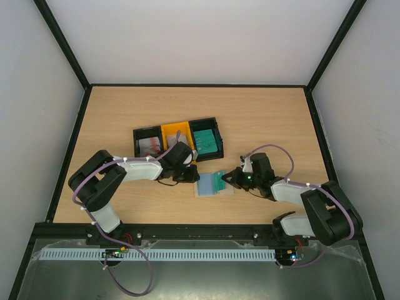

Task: Put the credit cards into the card holder
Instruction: Insert the credit card into the card holder.

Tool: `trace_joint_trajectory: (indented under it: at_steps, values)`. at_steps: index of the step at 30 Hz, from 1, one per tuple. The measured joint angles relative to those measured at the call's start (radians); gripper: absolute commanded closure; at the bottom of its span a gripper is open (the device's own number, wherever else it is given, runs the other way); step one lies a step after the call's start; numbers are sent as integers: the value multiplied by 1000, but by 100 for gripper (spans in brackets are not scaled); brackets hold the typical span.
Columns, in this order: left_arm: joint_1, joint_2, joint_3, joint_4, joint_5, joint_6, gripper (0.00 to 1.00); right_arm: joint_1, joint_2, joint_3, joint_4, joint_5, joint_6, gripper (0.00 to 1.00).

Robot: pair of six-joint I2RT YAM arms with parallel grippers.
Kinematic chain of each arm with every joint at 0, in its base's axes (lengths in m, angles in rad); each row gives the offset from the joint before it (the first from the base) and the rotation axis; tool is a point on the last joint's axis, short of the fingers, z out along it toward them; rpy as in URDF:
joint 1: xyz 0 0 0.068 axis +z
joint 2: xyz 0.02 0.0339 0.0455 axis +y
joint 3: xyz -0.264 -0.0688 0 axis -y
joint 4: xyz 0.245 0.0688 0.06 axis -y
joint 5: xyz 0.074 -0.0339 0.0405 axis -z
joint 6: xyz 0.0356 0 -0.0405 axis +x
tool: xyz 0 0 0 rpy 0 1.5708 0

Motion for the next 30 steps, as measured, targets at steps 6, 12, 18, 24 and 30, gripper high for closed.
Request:
trace_joint_trajectory:
  at_steps: [6,12,18,24,30]
  values:
    - [-4,0,0,-7,-20,1,91,0,-32,-32,54,-3,24,98]
    - [-6,0,0,-12,-36,3,94,0,-47,-38,71,3,24,98]
    - [-7,0,-3,-12,-43,3,94,0,26,-46,126,-10,27,98]
    - [-8,0,-5,-9,-44,3,95,-4,124,-49,234,-52,51,98]
    - [-8,0,-7,-5,-44,3,95,29,146,-49,279,-75,69,98]
